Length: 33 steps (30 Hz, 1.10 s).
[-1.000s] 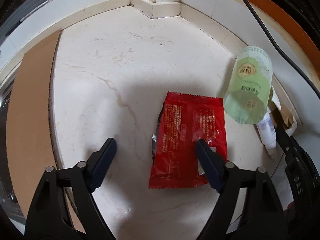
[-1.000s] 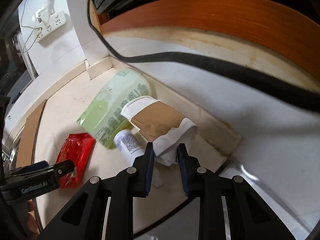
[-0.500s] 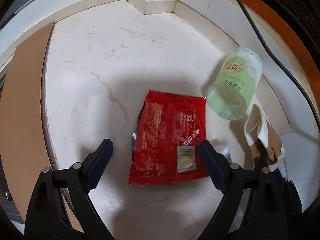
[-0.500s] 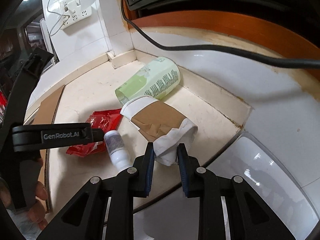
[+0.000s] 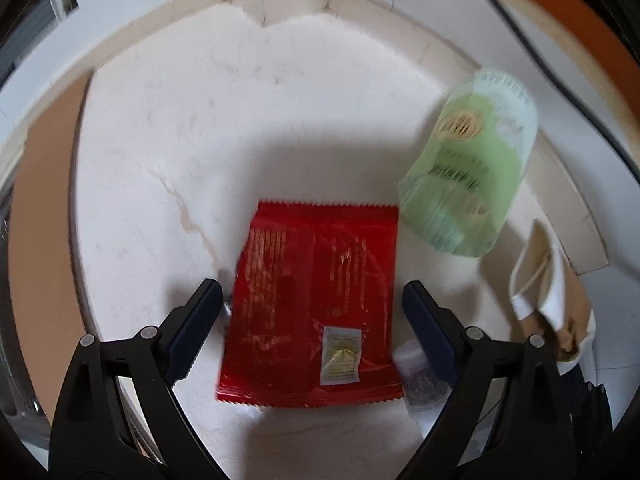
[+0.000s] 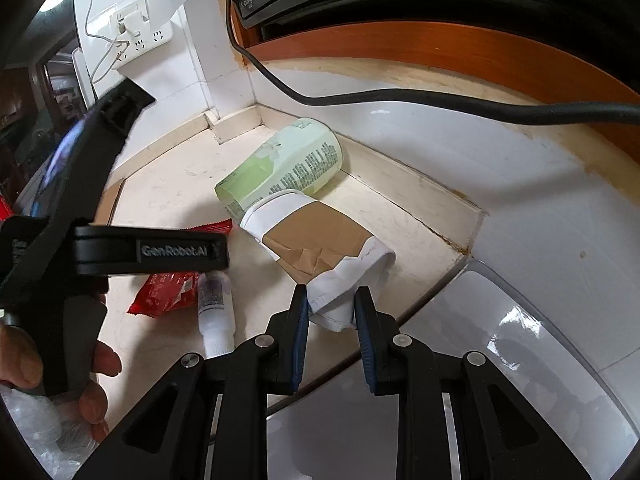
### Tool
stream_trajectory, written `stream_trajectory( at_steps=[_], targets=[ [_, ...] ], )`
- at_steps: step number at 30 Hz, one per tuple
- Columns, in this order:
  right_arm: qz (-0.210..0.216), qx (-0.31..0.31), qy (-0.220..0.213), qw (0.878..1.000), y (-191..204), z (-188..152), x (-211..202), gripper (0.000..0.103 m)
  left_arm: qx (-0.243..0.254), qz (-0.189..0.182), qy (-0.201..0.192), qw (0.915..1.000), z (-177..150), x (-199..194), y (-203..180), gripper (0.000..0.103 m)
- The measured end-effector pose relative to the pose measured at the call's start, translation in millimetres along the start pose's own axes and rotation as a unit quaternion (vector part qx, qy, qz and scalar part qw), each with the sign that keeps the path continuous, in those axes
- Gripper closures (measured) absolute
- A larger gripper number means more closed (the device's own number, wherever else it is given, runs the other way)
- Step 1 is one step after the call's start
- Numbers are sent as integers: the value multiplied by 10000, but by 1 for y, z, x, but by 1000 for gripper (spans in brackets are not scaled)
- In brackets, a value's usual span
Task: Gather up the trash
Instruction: 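Grasp the red snack packet with the left gripper while the right gripper grasps the paper cup, then carry the red packet and paper cup down over the trash bin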
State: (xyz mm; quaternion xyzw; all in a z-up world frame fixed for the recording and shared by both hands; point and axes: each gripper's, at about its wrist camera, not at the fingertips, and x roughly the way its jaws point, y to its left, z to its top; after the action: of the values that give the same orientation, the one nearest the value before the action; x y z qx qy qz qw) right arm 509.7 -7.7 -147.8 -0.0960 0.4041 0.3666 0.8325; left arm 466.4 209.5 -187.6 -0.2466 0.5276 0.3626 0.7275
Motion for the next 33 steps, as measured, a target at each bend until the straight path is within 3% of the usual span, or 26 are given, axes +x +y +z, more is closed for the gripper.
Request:
stream_trajectory(
  at_steps=[4, 6, 8, 11, 16, 24, 33],
  targets=[
    [-4, 38, 13, 10000, -2, 1, 1, 81, -96, 44, 39, 9999, 1, -2, 3, 16],
    [-1, 58, 17, 10000, -3, 2, 2, 81, -152, 62, -21, 9999, 1, -7, 6, 29],
    [7, 82, 7, 10000, -3, 2, 2, 81, -153, 54, -87, 9998, -1, -11, 8, 53],
    [14, 94, 0, 10000, -3, 2, 1, 81, -129, -57, -155, 9998, -2, -15, 14, 76],
    [27, 106, -58, 9999, -1, 2, -6, 81, -289, -353, -292, 9985, -12, -26, 27, 90],
    [65, 80, -302, 9995, 8, -2, -40, 81, -394, -686, -578, 9952, -52, -74, 52, 92],
    [239, 82, -427, 9988, 40, -30, -102, 81, -23, -1159, -968, 9885, -129, -169, 93, 92]
  ],
)
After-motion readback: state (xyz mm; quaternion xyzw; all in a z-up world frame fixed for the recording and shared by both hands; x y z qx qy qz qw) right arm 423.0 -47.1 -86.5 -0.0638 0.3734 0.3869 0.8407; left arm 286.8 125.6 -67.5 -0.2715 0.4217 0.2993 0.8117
